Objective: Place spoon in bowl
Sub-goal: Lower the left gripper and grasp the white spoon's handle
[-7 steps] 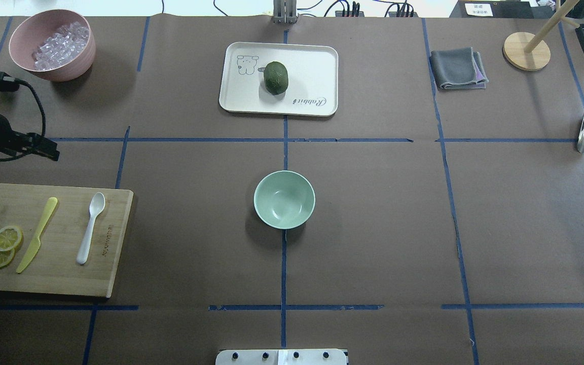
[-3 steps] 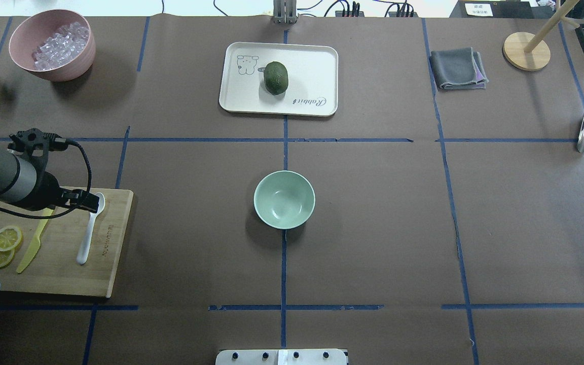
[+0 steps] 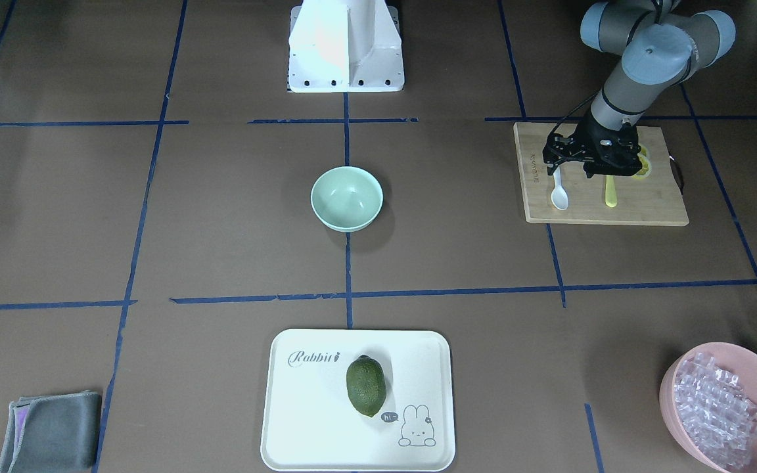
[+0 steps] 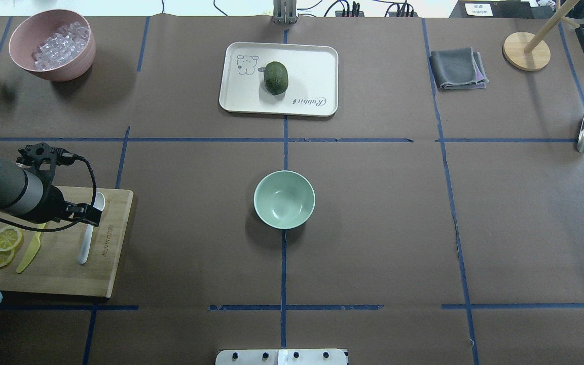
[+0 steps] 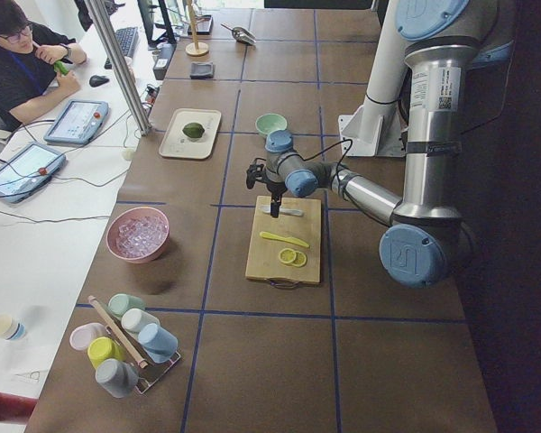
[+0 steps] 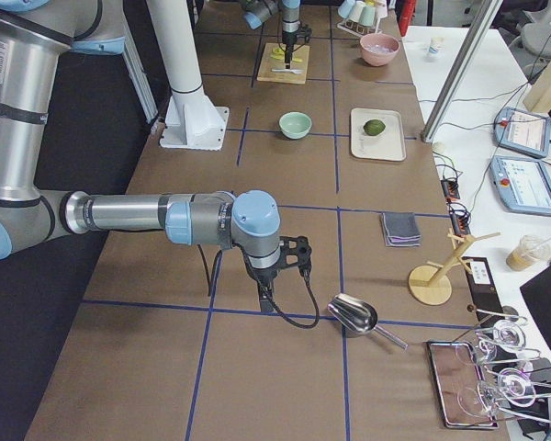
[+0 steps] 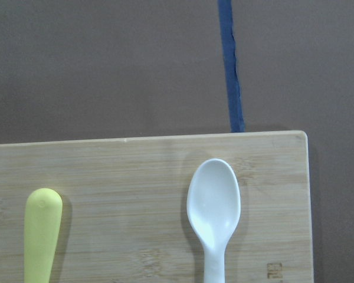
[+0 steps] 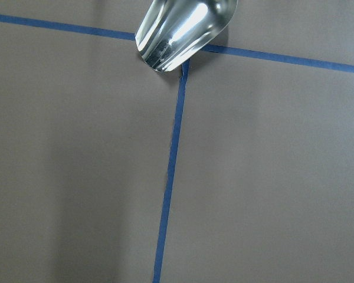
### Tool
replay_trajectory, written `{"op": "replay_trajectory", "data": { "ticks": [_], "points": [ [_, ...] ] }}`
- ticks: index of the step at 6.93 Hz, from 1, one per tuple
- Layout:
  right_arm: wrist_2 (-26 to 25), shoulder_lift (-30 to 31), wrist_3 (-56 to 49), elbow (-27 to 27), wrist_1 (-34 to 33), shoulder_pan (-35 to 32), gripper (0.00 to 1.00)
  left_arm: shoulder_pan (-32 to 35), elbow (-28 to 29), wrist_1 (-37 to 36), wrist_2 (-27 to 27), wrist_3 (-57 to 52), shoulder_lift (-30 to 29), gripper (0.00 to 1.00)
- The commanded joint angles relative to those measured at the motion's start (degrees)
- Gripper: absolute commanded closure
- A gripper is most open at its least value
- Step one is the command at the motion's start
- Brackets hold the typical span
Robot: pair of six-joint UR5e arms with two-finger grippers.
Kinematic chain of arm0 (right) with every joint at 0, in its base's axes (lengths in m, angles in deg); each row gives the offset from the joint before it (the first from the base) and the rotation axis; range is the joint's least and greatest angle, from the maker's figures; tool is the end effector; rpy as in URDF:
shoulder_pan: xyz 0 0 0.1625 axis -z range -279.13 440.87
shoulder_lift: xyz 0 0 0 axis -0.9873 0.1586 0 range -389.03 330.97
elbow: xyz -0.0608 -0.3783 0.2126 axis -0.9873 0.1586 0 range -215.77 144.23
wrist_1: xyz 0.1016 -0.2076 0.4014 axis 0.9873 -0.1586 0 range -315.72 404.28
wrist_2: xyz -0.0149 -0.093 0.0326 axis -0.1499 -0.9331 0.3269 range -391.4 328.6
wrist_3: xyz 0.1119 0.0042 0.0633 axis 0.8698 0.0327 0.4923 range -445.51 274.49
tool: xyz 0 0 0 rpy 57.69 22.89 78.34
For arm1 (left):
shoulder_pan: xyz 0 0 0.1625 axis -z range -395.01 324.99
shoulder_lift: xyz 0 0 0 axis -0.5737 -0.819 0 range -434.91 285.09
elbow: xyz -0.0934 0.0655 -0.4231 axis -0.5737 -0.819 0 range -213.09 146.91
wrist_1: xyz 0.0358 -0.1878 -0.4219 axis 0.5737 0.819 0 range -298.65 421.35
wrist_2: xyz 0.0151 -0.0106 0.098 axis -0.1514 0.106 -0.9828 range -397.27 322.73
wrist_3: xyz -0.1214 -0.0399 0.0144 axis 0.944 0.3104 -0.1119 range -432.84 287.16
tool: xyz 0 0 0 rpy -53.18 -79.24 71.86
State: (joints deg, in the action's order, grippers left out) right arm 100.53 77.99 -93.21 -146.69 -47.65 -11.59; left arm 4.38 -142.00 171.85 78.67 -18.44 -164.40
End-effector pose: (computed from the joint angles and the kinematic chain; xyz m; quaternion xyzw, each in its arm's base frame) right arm 0.0652 -0.4148 0.6436 0.0476 -0.3548 -0.0488 0.9324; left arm 0.3895 -0.4195 0.4880 0.0296 0.3862 0.0443 0.9209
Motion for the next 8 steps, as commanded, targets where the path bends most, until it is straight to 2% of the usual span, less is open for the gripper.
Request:
{"op": "replay_trajectory", "data": {
  "ticks": [1, 3, 6, 8],
  "points": [
    [0.0, 0.03, -0.03, 0.08, 0.0, 0.0, 0.0, -0.45, 0.54, -0.2, 0.33, -0.26, -0.42, 0.31],
    [0.0, 0.12, -0.03, 0.09, 0.0, 0.0, 0.0, -0.54, 1.33, -0.37, 0.6, -0.26, -1.21, 0.43],
    [0.0, 0.12, -0.03, 0.09, 0.0, 0.0, 0.0, -0.8, 3.08, -0.11, 0.6, -0.61, -2.09, 0.44],
    [0.0, 0.12, -0.03, 0.09, 0.0, 0.0, 0.0, -0.98, 3.09, -0.28, 0.69, -0.61, -2.18, 0.59]
  ]
}}
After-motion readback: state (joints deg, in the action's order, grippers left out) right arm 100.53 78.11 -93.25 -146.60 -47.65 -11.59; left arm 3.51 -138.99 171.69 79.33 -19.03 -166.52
